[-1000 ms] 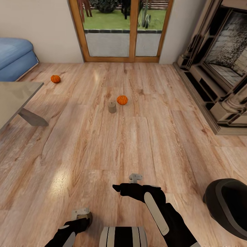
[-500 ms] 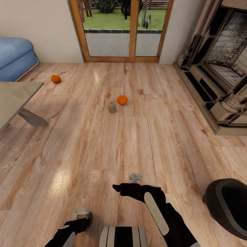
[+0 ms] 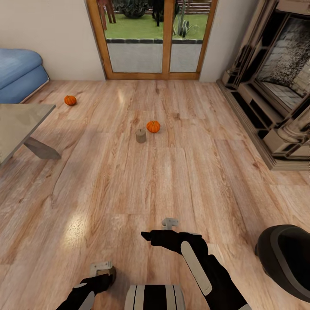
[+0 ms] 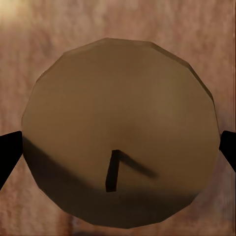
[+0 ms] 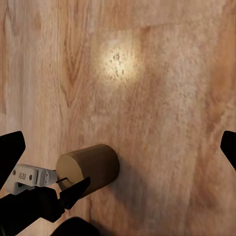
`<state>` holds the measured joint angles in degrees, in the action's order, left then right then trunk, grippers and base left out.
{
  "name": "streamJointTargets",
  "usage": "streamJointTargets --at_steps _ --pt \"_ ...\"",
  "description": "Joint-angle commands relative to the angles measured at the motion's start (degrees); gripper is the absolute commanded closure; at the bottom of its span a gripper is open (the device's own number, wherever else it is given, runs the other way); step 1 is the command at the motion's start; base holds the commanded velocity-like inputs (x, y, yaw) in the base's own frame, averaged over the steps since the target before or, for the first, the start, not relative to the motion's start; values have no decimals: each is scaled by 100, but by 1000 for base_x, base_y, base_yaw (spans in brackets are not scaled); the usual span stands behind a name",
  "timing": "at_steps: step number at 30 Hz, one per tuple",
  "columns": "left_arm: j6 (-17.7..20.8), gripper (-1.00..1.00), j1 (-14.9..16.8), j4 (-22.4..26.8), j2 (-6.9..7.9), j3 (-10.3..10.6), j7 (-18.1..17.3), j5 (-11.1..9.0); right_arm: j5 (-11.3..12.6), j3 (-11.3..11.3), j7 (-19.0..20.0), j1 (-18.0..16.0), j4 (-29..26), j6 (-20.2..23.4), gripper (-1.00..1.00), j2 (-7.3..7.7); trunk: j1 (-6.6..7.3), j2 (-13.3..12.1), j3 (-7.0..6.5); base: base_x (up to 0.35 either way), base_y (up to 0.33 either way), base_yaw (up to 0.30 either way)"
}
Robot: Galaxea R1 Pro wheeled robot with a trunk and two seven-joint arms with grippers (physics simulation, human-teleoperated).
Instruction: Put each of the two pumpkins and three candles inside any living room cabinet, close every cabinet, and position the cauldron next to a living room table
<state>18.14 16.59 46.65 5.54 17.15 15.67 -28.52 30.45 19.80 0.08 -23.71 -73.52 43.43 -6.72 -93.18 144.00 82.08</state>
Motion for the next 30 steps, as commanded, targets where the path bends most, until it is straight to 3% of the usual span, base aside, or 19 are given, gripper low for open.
streamJointTargets --at_steps 1,10,23,26,30 --pt "15 100 2 11 9 34 59 -58 2 -3 -1 -2 -1 25 -100 -3 3 0 -19 0 0 0" --pt "14 100 2 11 -10 34 59 -58 -3 -3 1 -2 4 25 -100 -4 3 0 -19 0 0 0" --pt "75 100 2 32 -76 26 101 -58 -46 -7 -97 -2 36 33 -100 -26 37 -17 -307 0 0 0" --pt "133 100 2 143 -98 19 109 -61 -44 -41 -453 -2 33 106 -100 -30 45 -21 -373 0 0 0" --pt "710 100 2 564 -83 -16 111 -66 -46 -24 -1659 -2 -8 450 -100 -68 55 -27 -462 0 0 0"
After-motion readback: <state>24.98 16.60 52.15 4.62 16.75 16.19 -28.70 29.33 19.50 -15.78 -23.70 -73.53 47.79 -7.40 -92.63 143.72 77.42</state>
